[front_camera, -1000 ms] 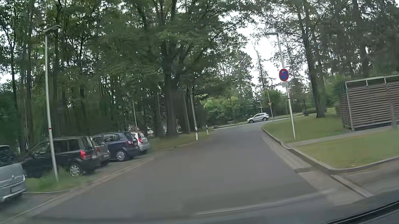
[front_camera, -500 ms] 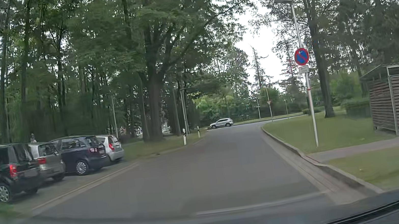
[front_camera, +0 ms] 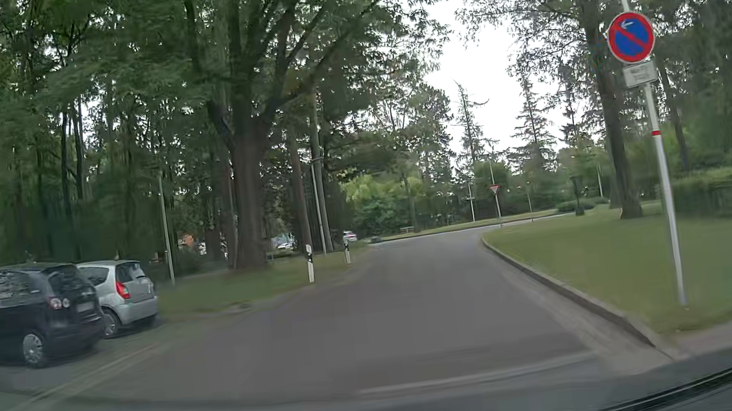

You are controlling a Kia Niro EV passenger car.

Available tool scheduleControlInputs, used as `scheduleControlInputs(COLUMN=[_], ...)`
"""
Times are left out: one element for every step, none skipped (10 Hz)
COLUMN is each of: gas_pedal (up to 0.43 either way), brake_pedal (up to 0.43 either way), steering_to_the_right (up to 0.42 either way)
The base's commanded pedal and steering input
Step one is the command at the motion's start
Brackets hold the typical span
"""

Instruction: Follow the waypoints while adhering to traffic rules and regulations

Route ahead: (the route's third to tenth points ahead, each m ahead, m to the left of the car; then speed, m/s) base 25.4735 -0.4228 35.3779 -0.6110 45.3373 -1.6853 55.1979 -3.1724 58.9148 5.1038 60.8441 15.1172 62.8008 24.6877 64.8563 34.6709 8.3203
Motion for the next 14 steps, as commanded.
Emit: scheduleControlInputs(gas_pedal=[0.079, 0.079, 0.079, 0.079, 0.079, 0.079, 0.079, 0.079, 0.079, 0.067, 0.067, 0.059, 0.059, 0.020], brake_pedal=[0.006, 0.006, 0.006, 0.006, 0.006, 0.006, 0.006, 0.006, 0.006, 0.006, 0.006, 0.006, 0.006, 0.006], steering_to_the_right=[0.017, 0.017, 0.017, 0.017, 0.017, 0.017, 0.017, 0.018, 0.019, 0.021, 0.021, 0.021, 0.021, 0.021])
